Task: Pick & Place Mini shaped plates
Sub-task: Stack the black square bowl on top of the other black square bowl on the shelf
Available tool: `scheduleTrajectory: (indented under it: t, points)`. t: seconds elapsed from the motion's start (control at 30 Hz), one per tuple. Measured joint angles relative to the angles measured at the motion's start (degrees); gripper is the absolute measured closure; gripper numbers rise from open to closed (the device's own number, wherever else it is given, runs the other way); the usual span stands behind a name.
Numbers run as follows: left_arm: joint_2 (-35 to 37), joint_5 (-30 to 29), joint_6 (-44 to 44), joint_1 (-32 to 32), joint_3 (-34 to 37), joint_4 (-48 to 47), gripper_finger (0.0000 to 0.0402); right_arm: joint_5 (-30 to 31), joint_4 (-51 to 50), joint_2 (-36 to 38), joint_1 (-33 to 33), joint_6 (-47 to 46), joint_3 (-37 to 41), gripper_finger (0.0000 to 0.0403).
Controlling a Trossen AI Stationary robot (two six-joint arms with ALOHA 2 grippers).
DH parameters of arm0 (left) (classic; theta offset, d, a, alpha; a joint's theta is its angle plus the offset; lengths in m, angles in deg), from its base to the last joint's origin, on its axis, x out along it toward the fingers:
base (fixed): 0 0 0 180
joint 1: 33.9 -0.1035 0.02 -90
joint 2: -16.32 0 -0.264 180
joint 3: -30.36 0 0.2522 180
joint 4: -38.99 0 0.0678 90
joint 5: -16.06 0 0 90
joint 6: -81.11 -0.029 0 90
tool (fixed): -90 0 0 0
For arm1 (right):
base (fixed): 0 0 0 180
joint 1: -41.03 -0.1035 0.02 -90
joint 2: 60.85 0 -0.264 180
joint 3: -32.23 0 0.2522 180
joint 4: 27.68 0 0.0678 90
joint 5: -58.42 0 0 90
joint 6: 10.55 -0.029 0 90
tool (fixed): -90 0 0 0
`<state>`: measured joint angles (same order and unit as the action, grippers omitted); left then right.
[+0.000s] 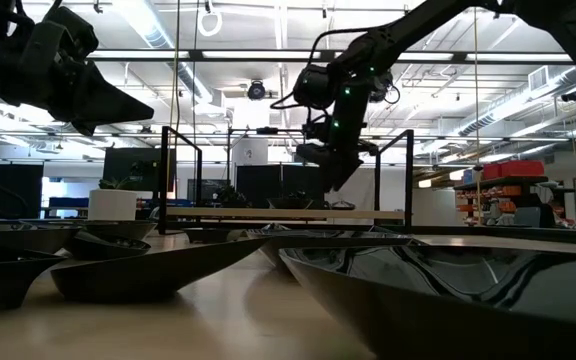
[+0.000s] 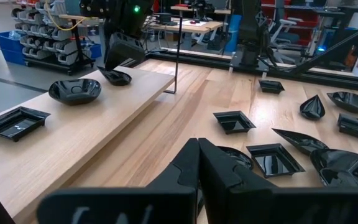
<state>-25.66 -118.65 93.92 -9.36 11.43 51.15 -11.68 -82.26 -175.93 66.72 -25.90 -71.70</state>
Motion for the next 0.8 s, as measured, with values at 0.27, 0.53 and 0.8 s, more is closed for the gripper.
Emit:
scheduleTrajectory:
  t: [0.27, 0.53, 0.8]
  points:
    - [-0.01, 0.0, 0.0, 0.0, 0.0, 0.0, 0.0394, -0.02, 4.92, 0.9, -4.0, 7.33, 0.0, 0.0333]
    - [0.01, 0.02, 0.02, 0.03, 0.0, 0.0, 0.0394, 0.26, 6.97, 3.58, -13.9, 9.87, -0.02, 0.0376]
    - [-0.01, 2.73, 0.02, 0.11, -0.02, -0.01, 0.0394, 0.97, 1.53, 3.56, -31.33, 11.16, -0.02, 0.0398]
